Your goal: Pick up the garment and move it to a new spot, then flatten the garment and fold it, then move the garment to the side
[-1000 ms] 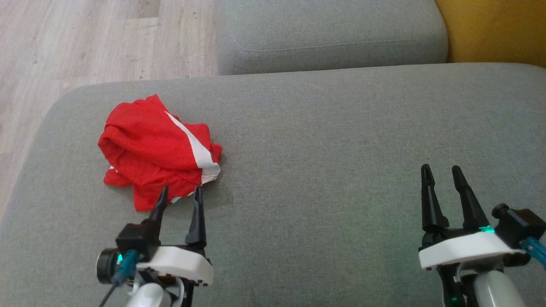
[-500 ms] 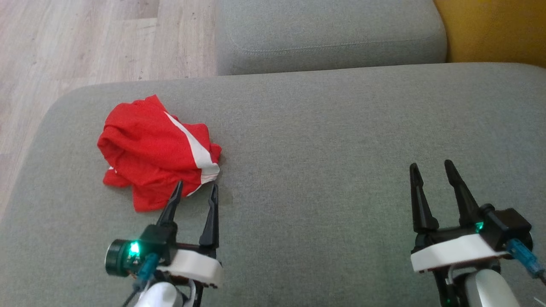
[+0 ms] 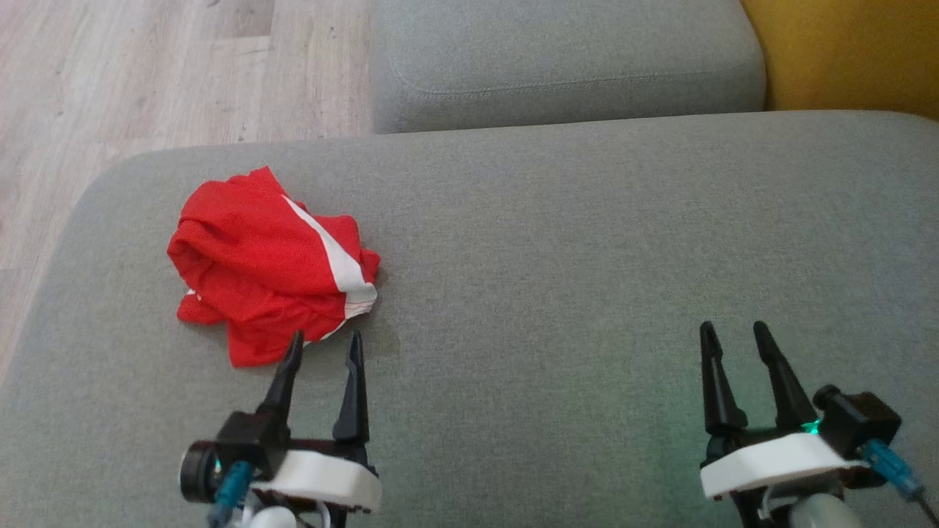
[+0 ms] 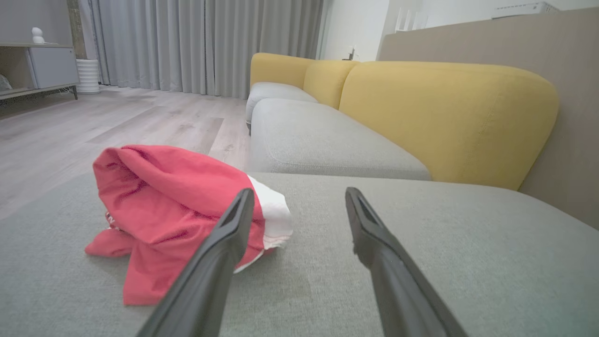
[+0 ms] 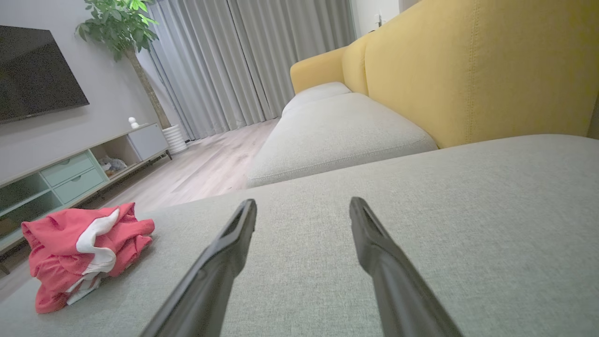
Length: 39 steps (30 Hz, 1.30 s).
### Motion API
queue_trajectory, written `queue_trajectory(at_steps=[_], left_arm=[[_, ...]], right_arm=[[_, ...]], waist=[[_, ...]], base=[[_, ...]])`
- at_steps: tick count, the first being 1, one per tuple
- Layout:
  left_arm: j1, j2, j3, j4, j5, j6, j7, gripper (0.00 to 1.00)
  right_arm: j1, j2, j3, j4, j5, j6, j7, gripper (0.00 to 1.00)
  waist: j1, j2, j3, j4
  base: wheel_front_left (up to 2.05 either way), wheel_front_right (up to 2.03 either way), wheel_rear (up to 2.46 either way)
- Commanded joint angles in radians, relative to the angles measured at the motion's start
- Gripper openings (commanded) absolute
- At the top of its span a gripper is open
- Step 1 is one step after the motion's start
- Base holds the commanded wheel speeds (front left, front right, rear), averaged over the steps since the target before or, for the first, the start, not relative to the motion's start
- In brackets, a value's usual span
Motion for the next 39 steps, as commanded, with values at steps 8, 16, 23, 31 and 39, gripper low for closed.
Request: queue_trajectory(at_steps=[8,16,23,31,39], left_arm=[[-0.024,-0.023,0.033,0.038,0.100,-0.043,-0.034,1.00],[-0.026,-0.044,0.053,0.060,0.185,-0.066,-0.049,1.00],[-0.020,-0.056,0.087,0.064,0.204,-0.080,-0.049,1.00],[-0.004,-0.059,0.121,0.076,0.222,-0.090,-0.049,1.00],[0.011,-0.058,0.148,0.081,0.235,-0.092,-0.049,1.00]], right_arm=[[-0.043,-0.008,0.044,0.020,-0.076,0.008,-0.036,1.00],[-0.043,-0.009,0.051,0.006,-0.125,0.008,-0.052,1.00],[-0.038,-0.009,0.072,-0.003,-0.111,0.008,-0.052,1.00],[-0.028,-0.009,0.107,-0.005,-0.102,0.008,-0.052,1.00],[-0.019,-0.009,0.145,-0.011,-0.099,0.008,-0.052,1.00]], waist=[[0.0000,0.0000,-0.004,-0.007],[0.0000,0.0000,-0.006,0.006],[0.0000,0.0000,-0.012,0.053],[0.0000,0.0000,-0.028,0.135],[0.0000,0.0000,-0.041,0.217]], base=[[0.00,0.00,0.00],[0.00,0.00,0.00],[0.00,0.00,0.00],[0.00,0.00,0.00],[0.00,0.00,0.00]])
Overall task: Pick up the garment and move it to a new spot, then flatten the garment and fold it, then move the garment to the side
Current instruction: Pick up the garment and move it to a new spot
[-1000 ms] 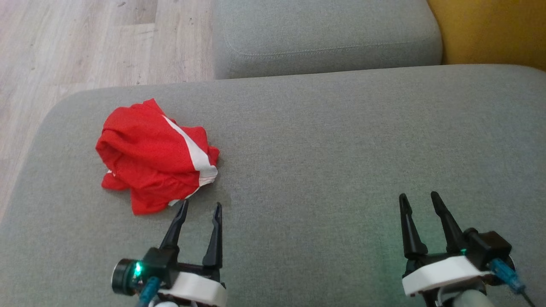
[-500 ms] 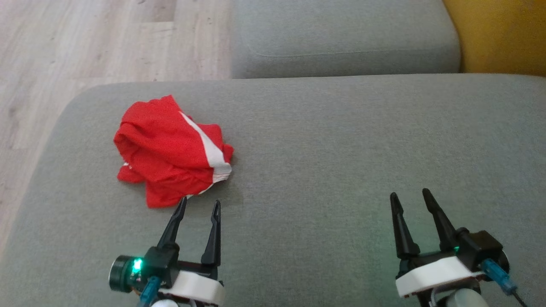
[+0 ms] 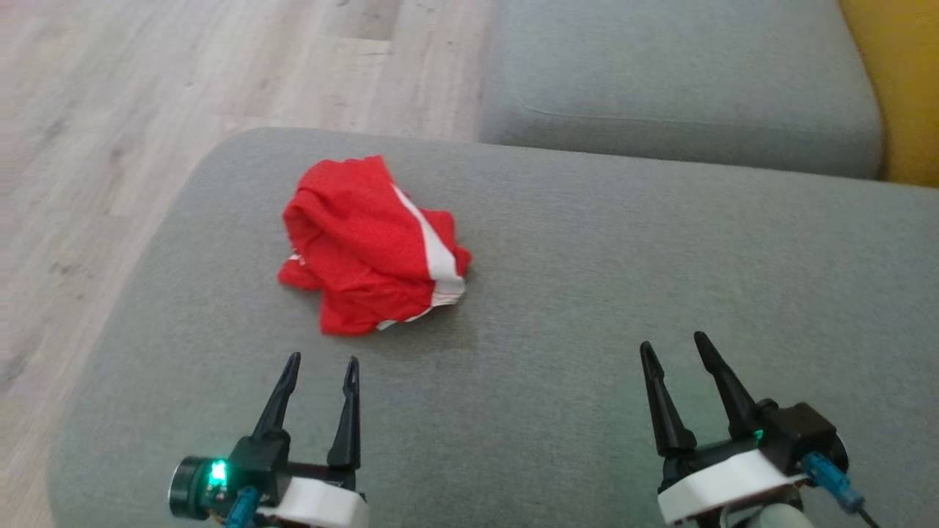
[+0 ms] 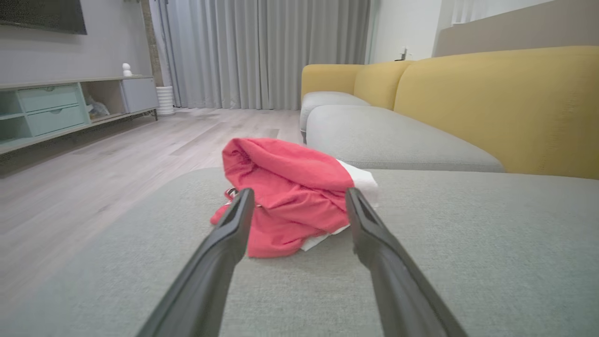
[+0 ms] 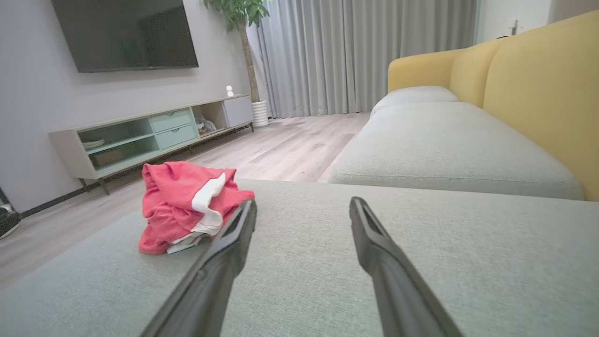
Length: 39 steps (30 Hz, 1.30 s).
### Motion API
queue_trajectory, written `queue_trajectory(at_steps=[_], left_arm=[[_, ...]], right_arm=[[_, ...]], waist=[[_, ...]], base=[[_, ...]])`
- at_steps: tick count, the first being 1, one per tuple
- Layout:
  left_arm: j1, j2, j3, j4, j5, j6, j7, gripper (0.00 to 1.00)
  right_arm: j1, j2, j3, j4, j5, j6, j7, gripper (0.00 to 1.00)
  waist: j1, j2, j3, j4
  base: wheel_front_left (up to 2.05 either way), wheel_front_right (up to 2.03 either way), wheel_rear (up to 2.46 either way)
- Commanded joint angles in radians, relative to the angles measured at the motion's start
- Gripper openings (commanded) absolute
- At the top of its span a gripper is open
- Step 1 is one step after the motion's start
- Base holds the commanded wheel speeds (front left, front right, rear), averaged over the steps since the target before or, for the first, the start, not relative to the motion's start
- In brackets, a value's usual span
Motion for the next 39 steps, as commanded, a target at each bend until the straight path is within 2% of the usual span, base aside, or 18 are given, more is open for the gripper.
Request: queue_trajectory(at_steps=[1,8,14,20,25,28,32,35,39], left_arm=[[-0.030,0.000,0.041,-0.027,0.011,0.000,-0.010,1.00],[-0.016,0.002,0.053,-0.032,0.026,-0.008,-0.010,1.00],[-0.006,0.005,0.062,-0.044,0.038,-0.011,-0.010,1.00],[-0.009,0.013,0.067,-0.040,0.045,-0.021,-0.010,1.00],[-0.102,0.056,0.069,-0.024,0.049,-0.065,0.006,1.00],[-0.233,0.097,0.058,-0.016,0.053,-0.124,0.077,1.00],[-0.454,0.167,0.022,0.024,0.048,-0.188,0.246,1.00],[-0.604,0.212,-0.023,0.086,0.005,-0.206,0.390,1.00],[-0.743,0.298,-0.140,0.185,-0.072,-0.209,0.537,1.00]], right_arm=[[-0.023,-0.008,0.028,-0.037,0.010,0.008,-0.011,1.00],[-0.007,-0.008,0.057,-0.038,0.022,0.008,-0.011,1.00],[-0.002,-0.008,0.089,-0.037,0.034,0.008,-0.011,1.00],[-0.003,-0.008,0.115,-0.037,0.038,0.008,-0.011,1.00],[-0.023,-0.008,0.126,-0.035,0.030,0.008,-0.011,1.00],[-0.037,-0.008,0.118,-0.037,0.027,0.008,-0.011,1.00],[-0.074,-0.008,0.125,-0.044,0.012,0.008,-0.011,1.00],[-0.100,-0.008,0.123,-0.048,0.013,0.008,-0.011,1.00],[-0.135,-0.008,0.135,-0.051,0.017,0.008,-0.011,1.00]], waist=[[0.0000,0.0000,-0.008,0.032],[0.0000,0.0000,-0.017,0.111],[0.0000,0.0000,-0.017,0.144],[0.0000,0.0000,-0.006,0.133],[0.0000,0.0000,0.029,0.078],[0.0000,0.0000,0.065,0.041],[0.0000,0.0000,0.141,-0.018],[0.0000,0.0000,0.190,-0.058],[0.0000,0.0000,0.241,-0.115]], base=[[0.00,0.00,0.00],[0.00,0.00,0.00],[0.00,0.00,0.00],[0.00,0.00,0.00],[0.00,0.00,0.00],[0.00,0.00,0.00],[0.00,0.00,0.00],[0.00,0.00,0.00],[0.00,0.00,0.00]])
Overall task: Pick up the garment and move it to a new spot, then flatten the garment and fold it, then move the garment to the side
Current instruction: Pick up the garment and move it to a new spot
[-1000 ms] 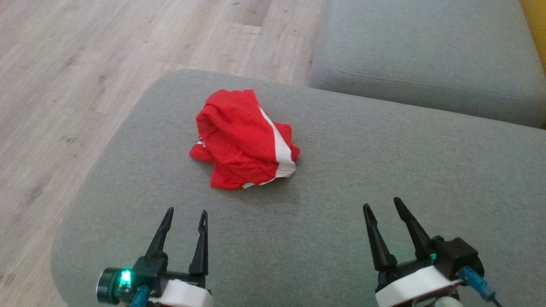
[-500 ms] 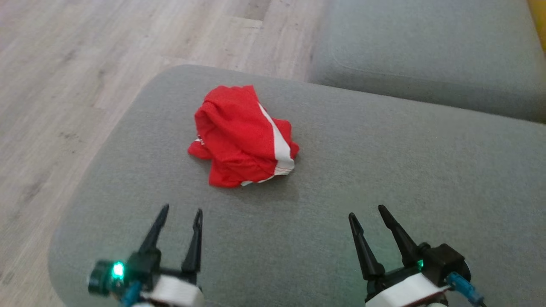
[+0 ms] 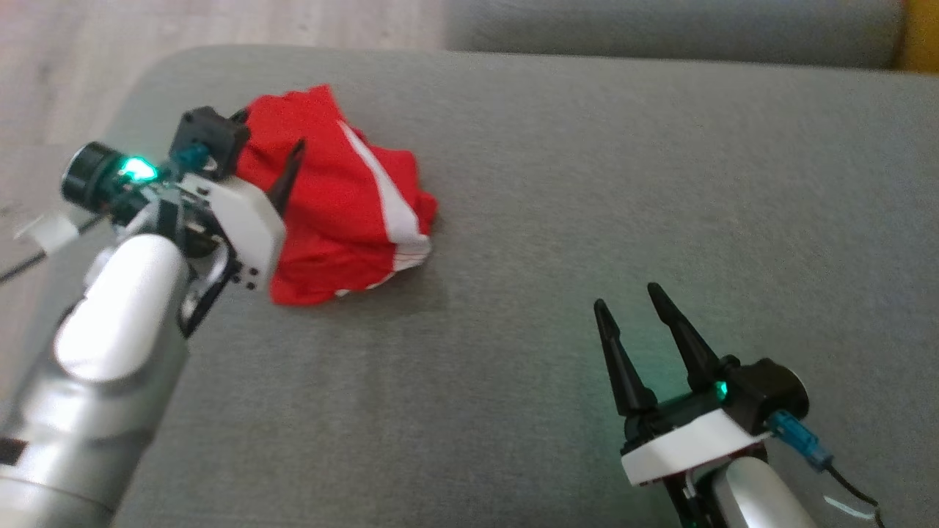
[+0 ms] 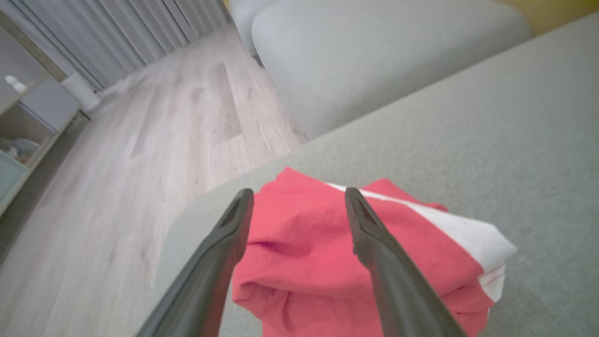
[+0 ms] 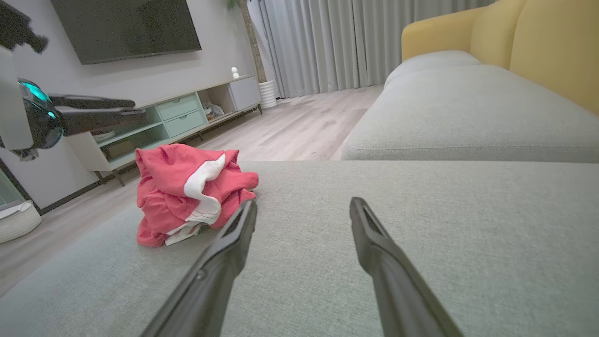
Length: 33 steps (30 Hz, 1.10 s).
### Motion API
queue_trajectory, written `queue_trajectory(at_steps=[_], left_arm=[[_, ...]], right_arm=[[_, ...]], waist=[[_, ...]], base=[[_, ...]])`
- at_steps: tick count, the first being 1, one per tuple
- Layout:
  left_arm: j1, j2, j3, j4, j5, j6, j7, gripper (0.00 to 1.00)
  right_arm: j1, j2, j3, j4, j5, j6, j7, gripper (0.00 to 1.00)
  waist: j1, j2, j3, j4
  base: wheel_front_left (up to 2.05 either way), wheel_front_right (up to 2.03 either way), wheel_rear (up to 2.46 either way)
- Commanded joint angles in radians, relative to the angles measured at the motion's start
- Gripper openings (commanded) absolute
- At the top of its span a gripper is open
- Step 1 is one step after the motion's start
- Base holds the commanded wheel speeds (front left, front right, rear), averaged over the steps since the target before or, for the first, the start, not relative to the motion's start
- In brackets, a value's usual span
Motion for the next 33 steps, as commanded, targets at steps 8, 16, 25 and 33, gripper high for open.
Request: queue_trajectory(at_steps=[8,16,25,33], left_arm=[[-0.161,0.148,-0.086,0.138,-0.119,0.002,0.080,1.00],[-0.220,0.161,-0.139,0.294,-0.150,0.002,0.092,1.00],[-0.253,0.155,-0.184,0.352,-0.223,0.002,0.016,0.00],[-0.322,0.103,-0.114,0.286,-0.253,0.015,-0.304,0.00]], right_arm=[[-0.070,-0.005,0.040,-0.040,0.005,0.008,-0.011,1.00],[-0.085,-0.005,0.045,-0.043,0.007,0.008,-0.011,1.00],[-0.077,-0.005,0.023,-0.039,0.017,0.008,-0.011,1.00],[-0.043,-0.005,0.013,-0.024,0.020,0.008,-0.011,1.00]], waist=[[-0.0005,0.0000,0.106,-0.130],[-0.0005,0.0000,0.135,-0.181],[-0.0005,0.0000,0.104,-0.180],[-0.0005,0.0000,0.010,-0.142]], base=[[0.00,0.00,0.00],[0.00,0.00,0.00],[0.00,0.00,0.00],[0.00,0.00,0.00]])
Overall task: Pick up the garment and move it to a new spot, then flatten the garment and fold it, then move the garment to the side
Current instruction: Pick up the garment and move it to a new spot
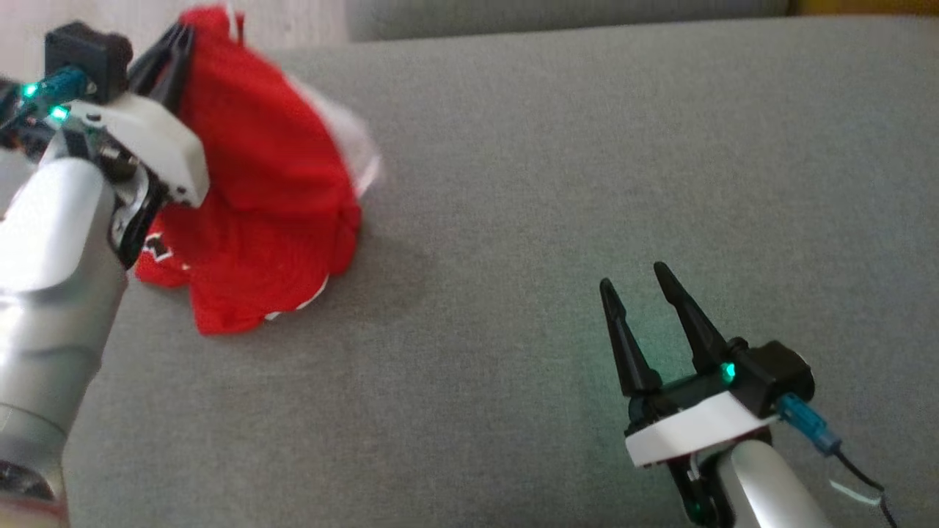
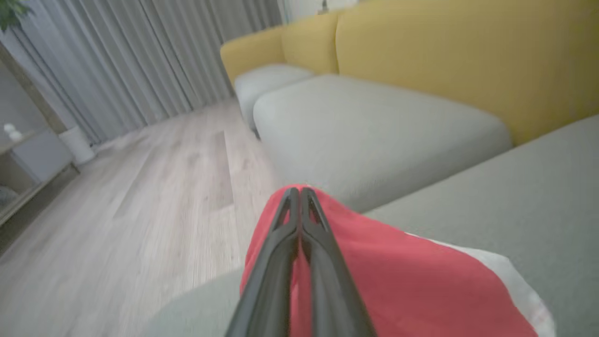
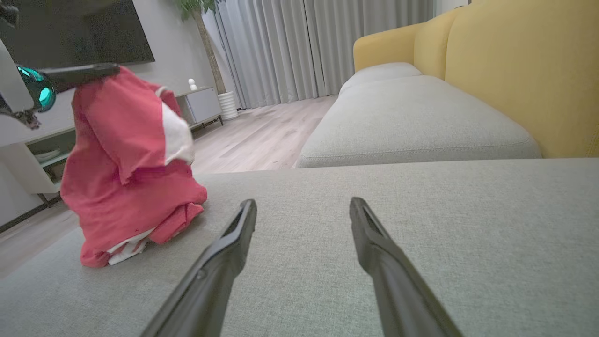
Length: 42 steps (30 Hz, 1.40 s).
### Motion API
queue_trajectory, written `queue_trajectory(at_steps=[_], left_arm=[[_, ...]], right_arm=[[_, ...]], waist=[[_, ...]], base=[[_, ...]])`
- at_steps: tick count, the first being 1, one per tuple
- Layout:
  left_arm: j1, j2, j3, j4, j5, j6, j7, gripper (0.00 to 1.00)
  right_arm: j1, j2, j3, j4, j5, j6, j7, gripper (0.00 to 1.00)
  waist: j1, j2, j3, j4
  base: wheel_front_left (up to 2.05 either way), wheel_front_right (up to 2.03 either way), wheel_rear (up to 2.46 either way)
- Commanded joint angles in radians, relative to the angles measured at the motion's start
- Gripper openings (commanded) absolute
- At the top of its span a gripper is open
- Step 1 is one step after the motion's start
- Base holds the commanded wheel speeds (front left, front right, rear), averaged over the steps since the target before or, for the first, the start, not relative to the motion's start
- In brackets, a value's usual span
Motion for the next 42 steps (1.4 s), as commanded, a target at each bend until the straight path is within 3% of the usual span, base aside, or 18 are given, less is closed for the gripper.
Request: queue_trajectory(at_steps=[1,7,17,27,33,35,42], left_arm=[[-0.069,0.035,0.046,-0.048,0.000,0.005,-0.051,0.00],[-0.080,0.017,0.035,-0.161,0.008,0.002,-0.142,0.00],[-0.050,0.000,-0.020,-0.313,0.012,-0.001,-0.114,0.00],[-0.066,-0.049,-0.059,-0.408,0.033,0.015,-0.124,0.00],[-0.117,-0.101,-0.090,-0.343,0.048,0.018,-0.105,0.00],[-0.128,-0.124,-0.110,-0.296,0.048,0.013,-0.098,1.00],[-0.156,-0.185,-0.149,-0.155,0.064,0.010,-0.171,1.00]], right_arm=[[0.008,-0.003,0.017,-0.023,0.010,0.008,-0.011,1.00],[0.030,-0.003,0.011,-0.018,0.016,0.008,-0.011,1.00],[0.033,-0.003,0.007,-0.027,0.032,0.008,-0.011,1.00],[0.011,-0.003,0.020,-0.052,0.059,0.008,-0.011,1.00],[-0.009,-0.003,0.038,-0.072,0.087,0.008,-0.011,1.00],[-0.015,-0.003,0.043,-0.077,0.096,0.008,-0.011,1.00],[-0.020,-0.003,0.040,-0.087,0.116,0.008,-0.011,1.00]], waist=[[0.0001,0.0000,-0.036,0.017],[0.0001,0.0000,-0.084,0.022],[0.0001,0.0000,-0.103,-0.040],[0.0001,0.0000,-0.065,-0.214],[0.0001,0.0000,-0.011,-0.328],[0.0001,0.0000,0.009,-0.357],[0.0001,0.0000,0.039,-0.373]], base=[[0.00,0.00,0.00],[0.00,0.00,0.00],[0.00,0.00,0.00],[0.00,0.00,0.00],[0.00,0.00,0.00],[0.00,0.00,0.00],[0.00,0.00,0.00]])
